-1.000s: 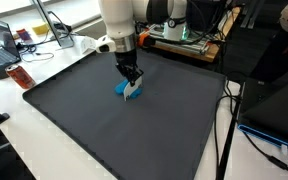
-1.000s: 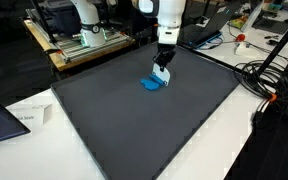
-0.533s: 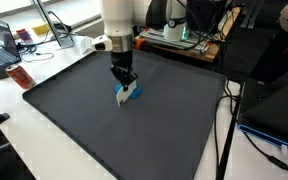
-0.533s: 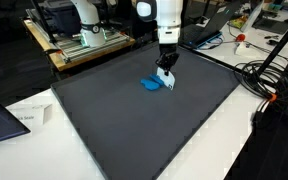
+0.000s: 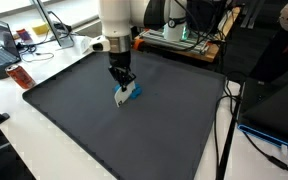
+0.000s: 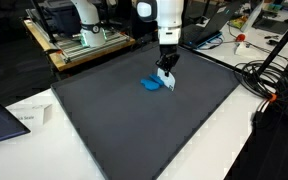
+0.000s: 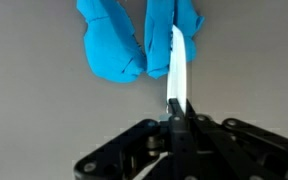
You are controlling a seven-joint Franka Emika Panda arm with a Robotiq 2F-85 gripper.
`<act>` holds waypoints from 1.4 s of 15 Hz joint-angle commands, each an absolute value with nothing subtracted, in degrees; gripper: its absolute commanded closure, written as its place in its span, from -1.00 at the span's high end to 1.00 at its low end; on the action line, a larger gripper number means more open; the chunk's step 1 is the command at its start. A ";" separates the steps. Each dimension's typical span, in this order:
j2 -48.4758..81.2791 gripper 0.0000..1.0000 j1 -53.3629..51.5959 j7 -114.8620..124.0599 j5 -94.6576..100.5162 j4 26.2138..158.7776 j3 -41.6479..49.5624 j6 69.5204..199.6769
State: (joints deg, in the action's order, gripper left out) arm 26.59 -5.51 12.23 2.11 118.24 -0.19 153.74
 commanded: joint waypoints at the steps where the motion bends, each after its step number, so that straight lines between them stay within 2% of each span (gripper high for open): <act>1: 28.13 -0.98 -5.40 11.32 0.20 119.48 -0.96 150.78; 21: 14.24 -0.98 -4.05 9.27 -6.46 142.69 -4.67 160.92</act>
